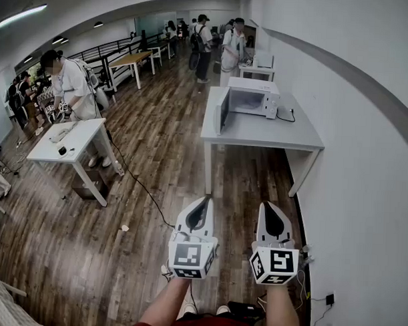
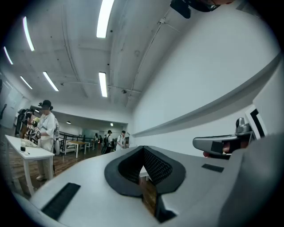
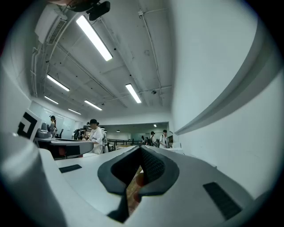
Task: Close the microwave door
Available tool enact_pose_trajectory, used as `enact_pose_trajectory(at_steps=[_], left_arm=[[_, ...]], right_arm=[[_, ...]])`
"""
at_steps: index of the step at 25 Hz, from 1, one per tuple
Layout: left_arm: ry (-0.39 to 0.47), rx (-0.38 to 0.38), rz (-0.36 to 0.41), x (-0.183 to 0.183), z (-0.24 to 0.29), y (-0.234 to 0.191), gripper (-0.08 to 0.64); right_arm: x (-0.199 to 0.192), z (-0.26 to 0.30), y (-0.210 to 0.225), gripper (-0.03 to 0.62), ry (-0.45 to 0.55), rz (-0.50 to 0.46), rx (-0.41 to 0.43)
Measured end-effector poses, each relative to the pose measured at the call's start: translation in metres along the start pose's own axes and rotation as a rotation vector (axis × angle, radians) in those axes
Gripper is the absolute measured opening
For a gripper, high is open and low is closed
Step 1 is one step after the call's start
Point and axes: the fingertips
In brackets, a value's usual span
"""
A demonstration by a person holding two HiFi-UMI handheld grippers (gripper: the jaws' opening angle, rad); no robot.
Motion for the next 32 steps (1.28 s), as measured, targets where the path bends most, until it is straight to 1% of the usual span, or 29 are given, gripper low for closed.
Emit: enact_pose_trajectory(at_steps=[10, 14, 17, 22, 25, 32], left_arm=[[-0.004, 0.020, 0.020, -0.003, 0.009, 0.024, 0.028], [-0.008, 0.032, 0.028, -0.007, 0.015, 0.039, 0.028], [-0.015, 0.041, 0.029, -0.013, 0.018, 0.050, 0.028], [-0.028, 0.051, 0.038, -0.023, 0.024, 0.069, 0.028], [-0.033, 0.054, 0.045, -0.026, 0.030, 0.071, 0.028], [-0.030, 0.070, 0.024, -0.034, 0.049, 0.057, 0.028]], right_arm=[[-0.004, -0.007, 0.029, 0.025, -0.001, 0.010, 0.018], [-0.008, -0.009, 0.046, 0.025, 0.012, 0.050, 0.017], [-0.010, -0.012, 0.058, 0.025, 0.019, 0.062, 0.026], [-0.025, -0.016, 0.080, 0.025, 0.008, 0.105, 0.042], [-0.029, -0.012, 0.086, 0.025, 0.005, 0.122, 0.044], [-0.042, 0.006, 0.088, 0.025, -0.012, 0.114, 0.055]])
Point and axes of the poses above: the fingertips, and each gripper's own axes: z forward along the fingers, y to its right, x out of its top, and after that the axes turned 5 degrees about -z, right-handed
